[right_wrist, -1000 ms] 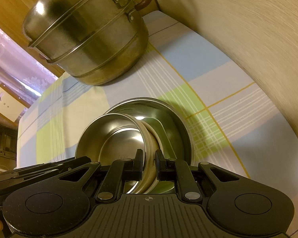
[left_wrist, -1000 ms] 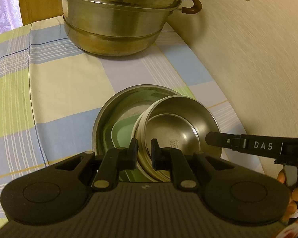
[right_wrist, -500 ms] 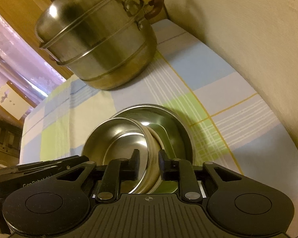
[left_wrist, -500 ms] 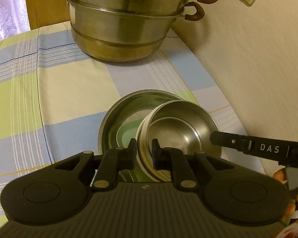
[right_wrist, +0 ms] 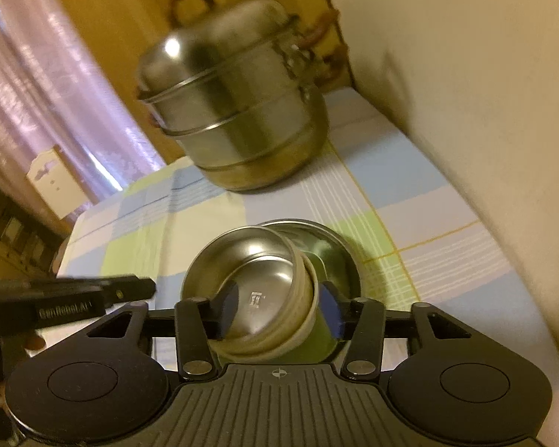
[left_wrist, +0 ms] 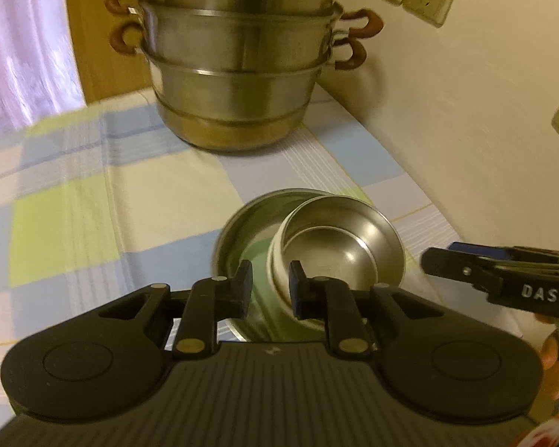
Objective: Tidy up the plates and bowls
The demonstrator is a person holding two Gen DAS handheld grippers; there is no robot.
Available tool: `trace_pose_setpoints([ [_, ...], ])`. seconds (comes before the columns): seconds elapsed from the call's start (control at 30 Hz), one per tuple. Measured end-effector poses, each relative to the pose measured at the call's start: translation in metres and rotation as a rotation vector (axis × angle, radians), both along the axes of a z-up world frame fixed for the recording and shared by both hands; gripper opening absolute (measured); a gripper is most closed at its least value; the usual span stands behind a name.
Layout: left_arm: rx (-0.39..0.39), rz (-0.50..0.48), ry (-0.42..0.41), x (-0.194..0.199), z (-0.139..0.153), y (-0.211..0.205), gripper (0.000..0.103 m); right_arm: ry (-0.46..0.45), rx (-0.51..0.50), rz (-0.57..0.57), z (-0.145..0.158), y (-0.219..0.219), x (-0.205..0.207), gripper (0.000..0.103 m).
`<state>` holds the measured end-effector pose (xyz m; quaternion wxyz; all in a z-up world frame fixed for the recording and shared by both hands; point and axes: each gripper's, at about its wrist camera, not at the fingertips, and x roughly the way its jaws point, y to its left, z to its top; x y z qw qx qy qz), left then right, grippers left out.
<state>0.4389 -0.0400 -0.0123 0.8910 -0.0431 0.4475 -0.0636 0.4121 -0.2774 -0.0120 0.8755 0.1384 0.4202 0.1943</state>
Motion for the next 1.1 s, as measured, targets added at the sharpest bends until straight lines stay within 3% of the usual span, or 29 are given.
trace_pose_setpoints([
  [0.1,0.031,0.019,-0.029,-0.026,0.009,-0.002,0.021,-0.035,-0.008,0.016,0.004,-0.003,-0.024,0.052],
  [0.2,0.044,0.051,-0.05,-0.052,0.017,-0.003,0.031,-0.044,-0.037,0.03,0.008,-0.003,-0.046,0.052],
  [0.57,0.054,0.153,-0.119,-0.161,0.043,-0.031,0.038,-0.117,-0.086,0.121,0.019,-0.012,-0.135,0.052],
  [0.8,0.022,0.24,-0.095,-0.225,0.046,-0.05,0.038,-0.115,-0.104,0.185,0.02,-0.023,-0.179,0.052],
  [1.1,0.029,0.261,-0.053,-0.281,0.041,-0.073,0.038,-0.091,-0.07,0.22,0.023,-0.039,-0.223,0.052],
])
